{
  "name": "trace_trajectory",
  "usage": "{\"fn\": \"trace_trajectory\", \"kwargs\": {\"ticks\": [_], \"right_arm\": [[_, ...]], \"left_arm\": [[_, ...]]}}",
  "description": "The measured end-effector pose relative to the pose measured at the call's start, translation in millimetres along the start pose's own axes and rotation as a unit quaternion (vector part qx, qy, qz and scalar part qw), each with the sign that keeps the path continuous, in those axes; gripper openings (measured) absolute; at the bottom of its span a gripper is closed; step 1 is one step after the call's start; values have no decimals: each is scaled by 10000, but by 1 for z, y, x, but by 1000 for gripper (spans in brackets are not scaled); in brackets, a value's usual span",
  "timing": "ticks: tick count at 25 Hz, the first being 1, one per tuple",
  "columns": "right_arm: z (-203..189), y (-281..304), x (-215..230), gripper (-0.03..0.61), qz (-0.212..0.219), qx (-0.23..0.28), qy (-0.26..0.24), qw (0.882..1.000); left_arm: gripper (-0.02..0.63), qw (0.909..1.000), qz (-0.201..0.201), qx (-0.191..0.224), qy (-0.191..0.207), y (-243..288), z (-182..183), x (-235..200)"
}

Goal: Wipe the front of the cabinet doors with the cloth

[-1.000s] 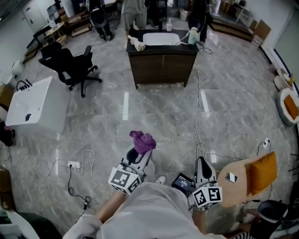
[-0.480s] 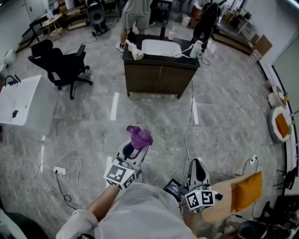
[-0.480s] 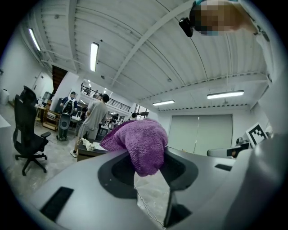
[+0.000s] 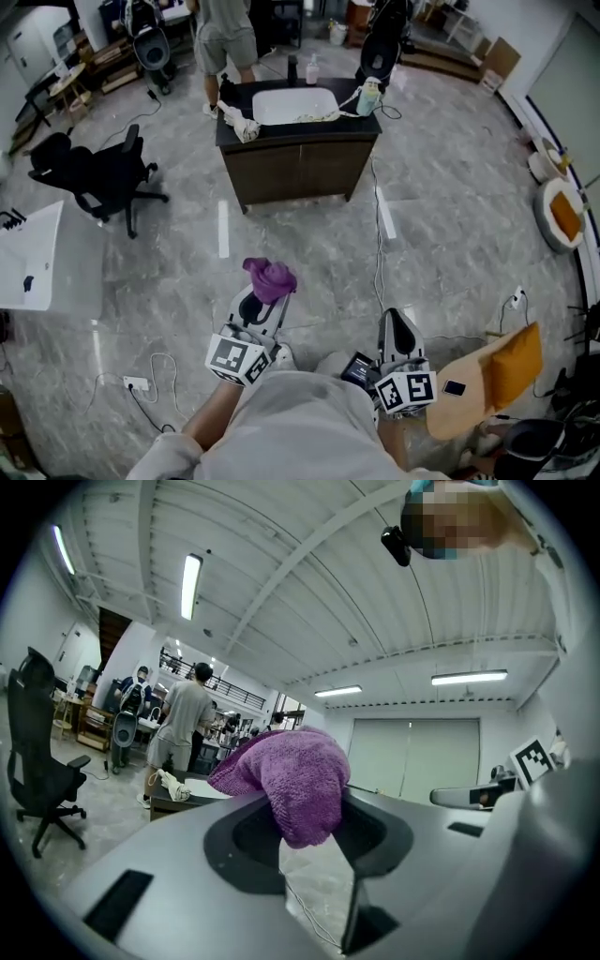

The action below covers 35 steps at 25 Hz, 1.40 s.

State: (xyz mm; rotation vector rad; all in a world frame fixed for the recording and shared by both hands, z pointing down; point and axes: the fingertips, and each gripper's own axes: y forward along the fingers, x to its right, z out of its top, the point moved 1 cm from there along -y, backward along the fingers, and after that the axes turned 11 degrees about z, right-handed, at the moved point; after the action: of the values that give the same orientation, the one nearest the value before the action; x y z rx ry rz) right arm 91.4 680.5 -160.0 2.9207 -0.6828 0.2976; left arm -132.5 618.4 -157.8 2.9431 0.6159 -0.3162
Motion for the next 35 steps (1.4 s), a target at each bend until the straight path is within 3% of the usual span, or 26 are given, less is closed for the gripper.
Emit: {"fn": "trace_trajectory", "kwargs": {"ticks": [6,21,29,35], "right_arm": [[-1,41,51,29,167,-90,88,9998],[58,130,233,29,1397,-269,-187,9896],[67,158,271,29,1232,-261,50,9920],[65,197,301,29,785,-316,59,9964]], "left_arm": [[137,9998,82,-180,47,58,-12,7],[137,9950,993,58,-10,205,5,93],[137,9922,1239,150,6,251,20,72],[137,9963,852,-15,61,321,13,50]]}}
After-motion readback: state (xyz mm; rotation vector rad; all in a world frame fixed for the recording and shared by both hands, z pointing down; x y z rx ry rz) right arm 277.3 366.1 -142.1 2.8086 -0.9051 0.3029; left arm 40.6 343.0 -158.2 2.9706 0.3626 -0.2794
